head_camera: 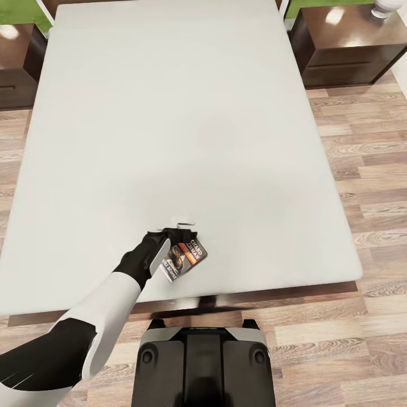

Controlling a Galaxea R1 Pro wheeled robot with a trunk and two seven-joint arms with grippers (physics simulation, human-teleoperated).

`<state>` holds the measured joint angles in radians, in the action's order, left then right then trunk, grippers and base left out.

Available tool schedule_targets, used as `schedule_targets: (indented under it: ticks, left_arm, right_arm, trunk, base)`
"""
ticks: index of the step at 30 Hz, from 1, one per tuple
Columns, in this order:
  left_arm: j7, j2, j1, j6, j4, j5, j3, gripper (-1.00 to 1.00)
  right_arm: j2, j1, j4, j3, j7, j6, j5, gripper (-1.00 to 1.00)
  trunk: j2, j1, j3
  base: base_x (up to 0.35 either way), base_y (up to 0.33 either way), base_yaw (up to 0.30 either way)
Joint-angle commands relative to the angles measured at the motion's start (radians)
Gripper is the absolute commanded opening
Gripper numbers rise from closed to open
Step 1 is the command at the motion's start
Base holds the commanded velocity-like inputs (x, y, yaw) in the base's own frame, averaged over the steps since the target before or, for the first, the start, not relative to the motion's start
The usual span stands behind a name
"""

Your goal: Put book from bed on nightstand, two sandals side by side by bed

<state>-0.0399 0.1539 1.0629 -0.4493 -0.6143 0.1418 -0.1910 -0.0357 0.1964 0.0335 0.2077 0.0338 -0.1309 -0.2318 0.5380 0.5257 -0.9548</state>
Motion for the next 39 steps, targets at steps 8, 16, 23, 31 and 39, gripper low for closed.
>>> schedule_targets:
  ticks: [8, 16, 23, 31, 39]
  left_arm:
    - [-0.014, 0.0, 0.0, -0.006, 0.003, 0.01, -0.002, 1.0]
    - [-0.02, -0.001, 0.0, -0.006, 0.006, 0.009, -0.002, 1.0]
    - [-0.023, -0.002, -0.001, -0.005, 0.006, 0.009, -0.002, 1.0]
    - [-0.023, -0.004, -0.001, 0.016, 0.005, 0.012, -0.003, 1.0]
    - [-0.019, -0.005, -0.001, 0.032, 0.006, 0.013, -0.004, 1.0]
  right_arm:
    - [0.0, 0.0, 0.002, 0.008, 0.003, -0.006, -0.007, 1.0]
    - [0.0, 0.0, 0.002, 0.008, 0.002, -0.006, -0.007, 1.0]
    - [0.0, 0.0, 0.002, 0.008, 0.002, -0.006, -0.007, 1.0]
    - [0.0, 0.0, 0.002, 0.007, 0.002, -0.006, -0.007, 1.0]
    - [0.0, 0.0, 0.002, 0.007, 0.003, -0.006, -0.007, 1.0]
  trunk:
    - [0.001, 0.0, -0.001]
    - [0.001, 0.0, -0.001]
    - [0.001, 0.0, -0.001]
    - [0.001, 0.0, -0.001]
    - [0.001, 0.0, -0.001]
  base:
    - [0.0, 0.0, 0.0]
    - [0.0, 0.0, 0.0]
    - [0.0, 0.0, 0.0]
    - [0.0, 0.0, 0.0]
    - [0.0, 0.0, 0.0]
